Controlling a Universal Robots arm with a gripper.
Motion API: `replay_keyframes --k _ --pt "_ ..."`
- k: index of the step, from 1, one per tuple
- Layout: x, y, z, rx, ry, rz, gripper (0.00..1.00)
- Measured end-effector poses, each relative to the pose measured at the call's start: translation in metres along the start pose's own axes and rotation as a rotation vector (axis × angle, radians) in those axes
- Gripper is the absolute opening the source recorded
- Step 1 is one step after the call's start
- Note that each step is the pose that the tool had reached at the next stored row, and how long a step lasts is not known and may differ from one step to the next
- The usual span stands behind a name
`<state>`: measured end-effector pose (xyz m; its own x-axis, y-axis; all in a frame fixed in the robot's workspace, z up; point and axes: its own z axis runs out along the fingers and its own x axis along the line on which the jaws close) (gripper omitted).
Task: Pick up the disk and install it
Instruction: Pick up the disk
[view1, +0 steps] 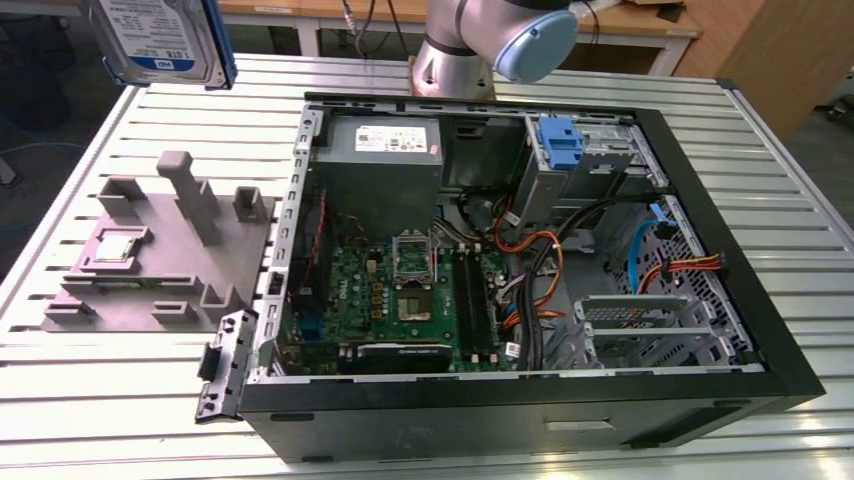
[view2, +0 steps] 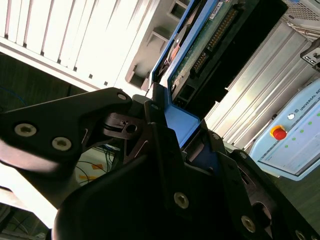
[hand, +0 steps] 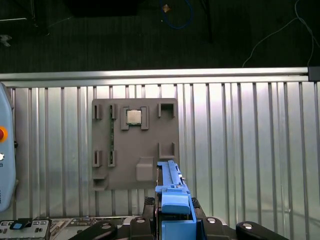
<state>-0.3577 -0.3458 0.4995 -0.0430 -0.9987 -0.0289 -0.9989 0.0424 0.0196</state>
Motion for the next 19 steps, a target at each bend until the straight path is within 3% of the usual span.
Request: replay_keyframes --k 14,19 --pt "-0.0004 -0.0093 -0.0002 0.0000 0.0000 0.000 0.37" --pt "0.0071 -0.0100 -0.0004 0.0000 0.0003 0.000 0.37"
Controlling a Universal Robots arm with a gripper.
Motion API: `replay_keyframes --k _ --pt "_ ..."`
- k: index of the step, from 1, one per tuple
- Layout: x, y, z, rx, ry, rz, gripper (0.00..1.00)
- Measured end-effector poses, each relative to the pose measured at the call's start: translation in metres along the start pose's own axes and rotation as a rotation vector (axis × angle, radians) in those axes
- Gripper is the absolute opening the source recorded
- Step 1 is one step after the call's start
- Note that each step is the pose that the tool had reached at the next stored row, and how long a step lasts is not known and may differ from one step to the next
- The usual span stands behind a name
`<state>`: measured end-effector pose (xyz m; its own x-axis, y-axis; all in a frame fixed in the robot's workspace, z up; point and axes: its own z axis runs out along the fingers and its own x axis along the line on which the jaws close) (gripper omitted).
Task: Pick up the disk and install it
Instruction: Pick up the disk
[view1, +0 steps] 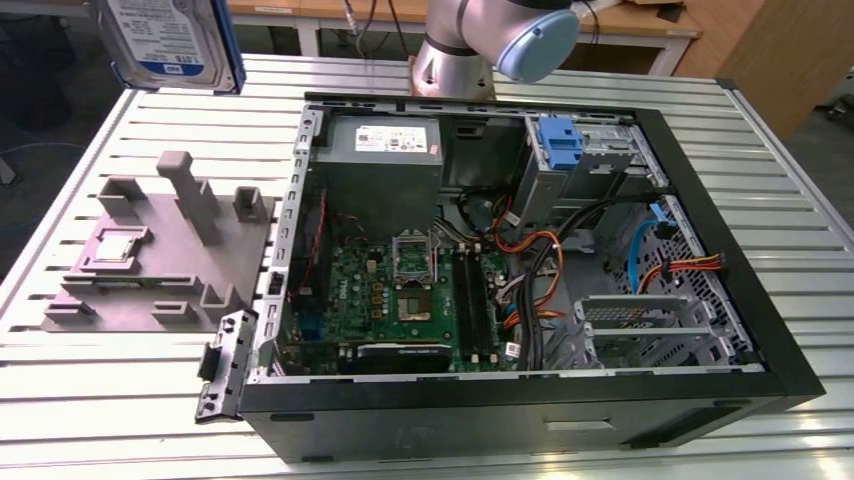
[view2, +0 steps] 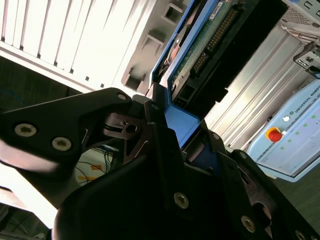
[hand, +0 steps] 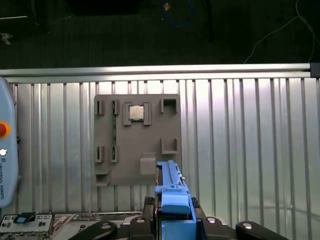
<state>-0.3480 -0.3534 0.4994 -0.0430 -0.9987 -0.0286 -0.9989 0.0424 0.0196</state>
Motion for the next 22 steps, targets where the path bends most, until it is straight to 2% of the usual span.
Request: replay_keyframes --k 6,15,22 --pt "0.0024 -0.0011 -0.0001 0.0000 0.0000 0.000 0.37" --pt "0.0019 -0.0131 -0.0003 0.0000 0.0000 0.000 0.37" --pt "0.0016 -0.0196 -0.0004 0.0000 0.0000 0.000 0.37"
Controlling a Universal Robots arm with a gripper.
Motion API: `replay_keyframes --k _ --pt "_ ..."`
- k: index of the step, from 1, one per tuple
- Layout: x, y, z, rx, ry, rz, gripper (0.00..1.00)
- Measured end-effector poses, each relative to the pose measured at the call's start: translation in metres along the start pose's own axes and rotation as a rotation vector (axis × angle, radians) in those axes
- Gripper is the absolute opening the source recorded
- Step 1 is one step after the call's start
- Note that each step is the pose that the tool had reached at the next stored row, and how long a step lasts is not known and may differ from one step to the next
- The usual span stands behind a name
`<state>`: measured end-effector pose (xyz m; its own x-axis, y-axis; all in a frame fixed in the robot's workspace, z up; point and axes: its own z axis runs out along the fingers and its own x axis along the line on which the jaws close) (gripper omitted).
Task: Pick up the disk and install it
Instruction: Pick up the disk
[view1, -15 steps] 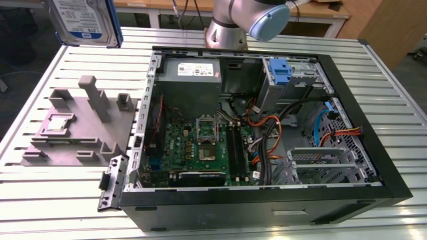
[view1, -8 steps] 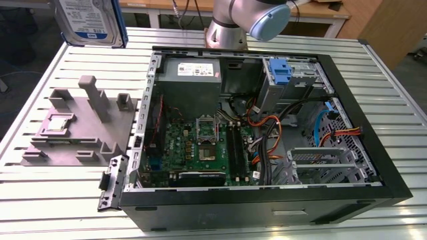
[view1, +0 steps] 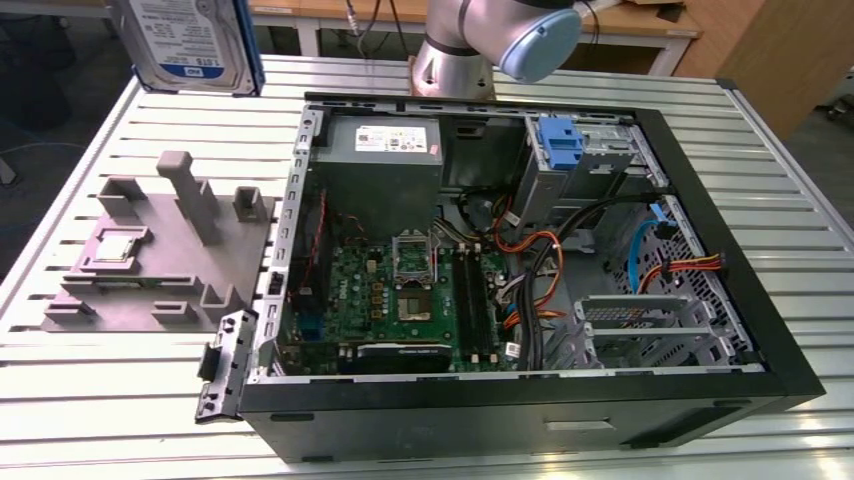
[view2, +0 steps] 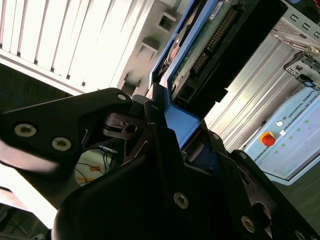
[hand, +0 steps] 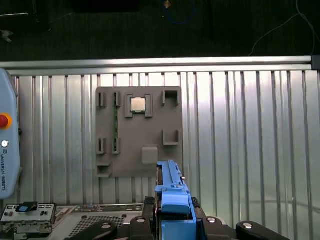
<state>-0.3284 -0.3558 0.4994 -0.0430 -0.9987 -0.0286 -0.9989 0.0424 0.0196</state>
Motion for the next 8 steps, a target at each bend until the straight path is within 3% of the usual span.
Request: replay_keyframes --k 8 --pt "-0.0002 -0.0047 -0.0001 0.0000 0.0000 0.000 0.37"
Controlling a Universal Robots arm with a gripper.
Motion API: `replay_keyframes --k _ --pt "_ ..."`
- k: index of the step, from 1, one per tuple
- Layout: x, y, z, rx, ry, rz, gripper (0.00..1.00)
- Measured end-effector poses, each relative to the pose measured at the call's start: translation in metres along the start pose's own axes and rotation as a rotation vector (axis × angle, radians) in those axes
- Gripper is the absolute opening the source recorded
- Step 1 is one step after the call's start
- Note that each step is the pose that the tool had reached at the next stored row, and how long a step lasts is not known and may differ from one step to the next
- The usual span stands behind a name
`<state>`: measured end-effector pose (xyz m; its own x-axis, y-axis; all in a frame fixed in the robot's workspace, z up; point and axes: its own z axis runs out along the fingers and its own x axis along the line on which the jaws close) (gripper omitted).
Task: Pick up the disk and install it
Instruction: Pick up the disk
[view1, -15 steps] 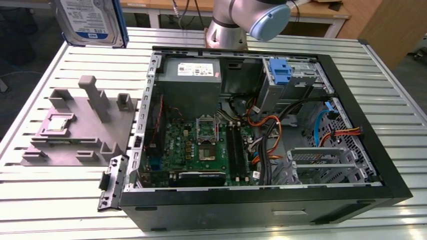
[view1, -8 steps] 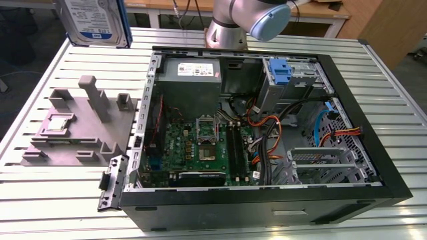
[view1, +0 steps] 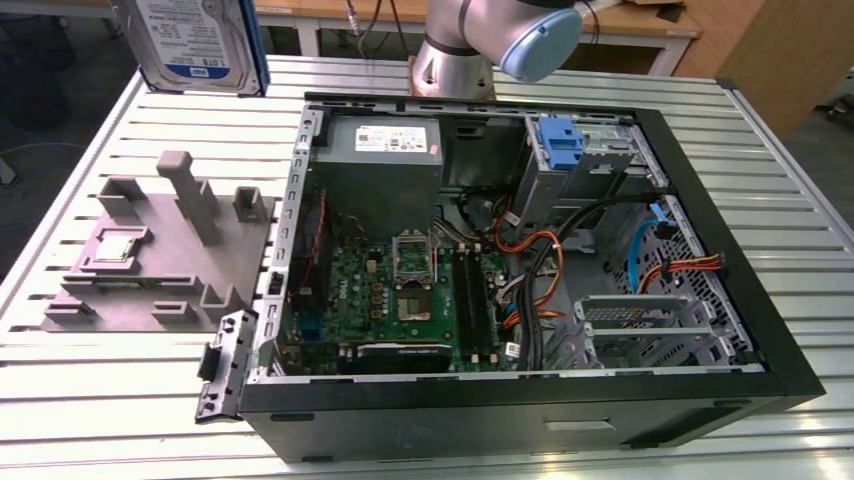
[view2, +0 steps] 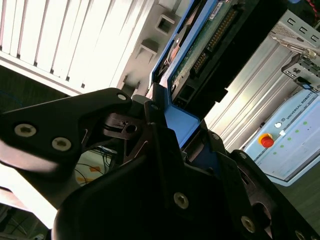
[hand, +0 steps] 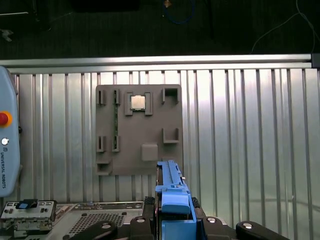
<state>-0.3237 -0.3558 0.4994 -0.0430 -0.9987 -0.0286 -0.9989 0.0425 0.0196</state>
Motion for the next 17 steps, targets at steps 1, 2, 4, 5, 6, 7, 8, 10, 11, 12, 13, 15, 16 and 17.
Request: replay_keyframes --k 1,2,4,5,6,7,8,10,11,12,13,15,16,17 --pt "0.0000 -0.0005 0.0000 0.0001 -0.0001 0.000 0.37" --pt "0.0000 -0.0010 0.0000 0.0000 0.0001 0.000 0.37" --pt "-0.0001 -0.0017 0.0000 0.0000 0.0000 0.000 0.37" --pt "-0.0001 -0.0021 -0.0001 -0.0001 0.0001 0.000 0.37" --pt "-0.0001 -0.0024 -0.0001 0.0000 0.0000 0.000 0.37" --pt "-0.0001 -0.0028 -0.0001 0.0000 0.0000 0.000 0.37" --pt "-0.0001 -0.0032 -0.0001 0.0000 0.0000 0.000 0.37" --pt "-0.0002 -0.0041 -0.0001 0.0000 0.0000 0.000 0.37" --pt "-0.0002 -0.0046 -0.0001 0.0000 0.0000 0.000 0.37" --pt "-0.0002 -0.0050 -0.0001 0.0000 0.0000 0.000 0.37" --pt "-0.0002 -0.0054 -0.0001 -0.0001 0.0000 0.000 0.37" --pt "-0.0003 -0.0062 -0.0002 -0.0001 0.0001 0.000 0.37" --pt "-0.0003 -0.0067 -0.0001 0.0000 0.0000 0.000 0.37" --pt "-0.0003 -0.0072 -0.0001 0.0001 0.0000 0.000 0.37"
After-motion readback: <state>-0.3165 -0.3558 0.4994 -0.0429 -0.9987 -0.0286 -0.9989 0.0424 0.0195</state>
